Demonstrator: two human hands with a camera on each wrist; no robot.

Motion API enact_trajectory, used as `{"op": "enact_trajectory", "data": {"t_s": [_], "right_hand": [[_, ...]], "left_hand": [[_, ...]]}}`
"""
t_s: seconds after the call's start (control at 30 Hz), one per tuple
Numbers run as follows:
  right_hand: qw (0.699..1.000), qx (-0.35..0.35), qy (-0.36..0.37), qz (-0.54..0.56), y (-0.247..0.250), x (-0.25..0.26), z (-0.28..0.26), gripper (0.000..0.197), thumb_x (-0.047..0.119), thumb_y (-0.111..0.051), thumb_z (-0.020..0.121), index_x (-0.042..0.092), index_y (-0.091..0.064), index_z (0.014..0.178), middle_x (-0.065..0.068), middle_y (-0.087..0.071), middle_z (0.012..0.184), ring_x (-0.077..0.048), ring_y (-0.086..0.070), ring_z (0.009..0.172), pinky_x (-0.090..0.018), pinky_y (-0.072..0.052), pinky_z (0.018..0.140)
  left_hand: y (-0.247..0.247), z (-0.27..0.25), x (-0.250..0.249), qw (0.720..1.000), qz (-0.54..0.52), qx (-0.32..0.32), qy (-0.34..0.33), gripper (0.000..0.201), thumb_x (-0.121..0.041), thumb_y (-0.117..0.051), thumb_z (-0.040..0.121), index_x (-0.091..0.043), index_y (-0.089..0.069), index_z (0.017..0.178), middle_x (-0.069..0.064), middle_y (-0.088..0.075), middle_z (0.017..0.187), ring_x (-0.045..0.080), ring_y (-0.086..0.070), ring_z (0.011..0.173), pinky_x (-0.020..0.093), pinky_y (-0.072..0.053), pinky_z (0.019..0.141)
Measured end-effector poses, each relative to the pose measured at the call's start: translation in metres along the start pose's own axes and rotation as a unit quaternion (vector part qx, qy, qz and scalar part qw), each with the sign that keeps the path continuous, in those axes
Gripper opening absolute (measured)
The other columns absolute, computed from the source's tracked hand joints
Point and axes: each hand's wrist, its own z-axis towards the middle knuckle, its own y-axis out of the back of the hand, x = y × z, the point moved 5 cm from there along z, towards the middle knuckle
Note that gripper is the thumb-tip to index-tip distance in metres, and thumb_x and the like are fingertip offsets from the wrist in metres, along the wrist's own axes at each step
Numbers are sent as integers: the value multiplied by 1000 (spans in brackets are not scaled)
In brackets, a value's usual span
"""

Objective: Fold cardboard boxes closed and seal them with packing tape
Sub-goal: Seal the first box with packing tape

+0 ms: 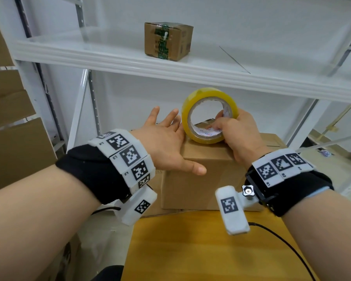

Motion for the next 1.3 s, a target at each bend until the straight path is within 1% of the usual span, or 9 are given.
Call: {"op": "enact_trajectory", "data": {"t_s": [0.2,0.37,0.57,0.63,0.73,0.87,1.07,1.2,1.3], "right_hand": [[1000,6,0,7,0,-1,2,16,7,-66,74,22,-62,70,6,-57,57,-16,-55,59,-29,-42,58],[1000,11,-12,13,1,1,0,5,17,-68,86,16,-68,81,1,-65,65,-7,-57,52,-22,-42,51],[1000,2,-2,-15,1,2,0,10,24,-68,86,14,-70,83,-3,-69,73,-27,-67,75,-42,-54,75],[1000,7,1,-24,2,3,1,10,24,-68,86,16,-69,81,-6,-72,77,-32,-70,85,-45,-56,81],[999,14,4,-34,4,3,2,11,23,-68,88,19,-67,78,0,-71,71,-26,-70,79,-40,-56,77],[1000,1,2,-31,19,-1,7,14,23,-69,86,21,-66,73,2,-68,66,-21,-65,70,-35,-52,71],[999,-10,0,-32,29,-8,8,10,30,-68,76,20,-68,74,-10,-75,80,-34,-71,84,-47,-57,83],[1000,-14,6,-25,29,-9,9,10,24,-68,82,20,-67,74,-7,-74,75,-35,-70,86,-50,-56,86],[999,-12,11,-37,28,-9,9,10,30,-66,80,21,-67,76,-4,-72,76,-33,-70,86,-51,-57,88]], "left_hand": [[-4,1,-4,999,-45,-15,1,122,-98,-25,63,-29,18,154,-1,21,162,21,27,146,57,17,116],[-4,0,-3,998,-59,3,9,119,-96,-28,67,-29,17,154,-1,22,162,19,27,146,57,18,116],[-6,1,-1,999,-50,4,3,117,-97,-25,65,-33,17,154,-3,20,163,19,24,148,55,21,114],[-7,2,0,999,-49,4,2,118,-99,-23,63,-34,17,153,-3,20,163,19,25,147,55,21,114],[-8,2,1,999,-52,14,7,120,-100,-22,61,-33,17,153,-4,21,162,18,26,147,56,20,114],[-6,-1,2,998,-38,29,29,127,-99,-22,62,-21,19,154,2,20,162,17,26,147,56,17,116],[-1,-4,-2,998,-25,41,38,123,-96,-23,66,-20,19,154,2,21,162,18,28,146,60,17,115],[4,-1,-9,997,21,52,46,122,-95,-23,69,-18,17,154,5,19,162,20,30,145,61,18,114],[8,4,-16,997,46,51,45,121,-93,-25,72,-15,16,154,7,17,163,21,31,145,60,17,114]]}}
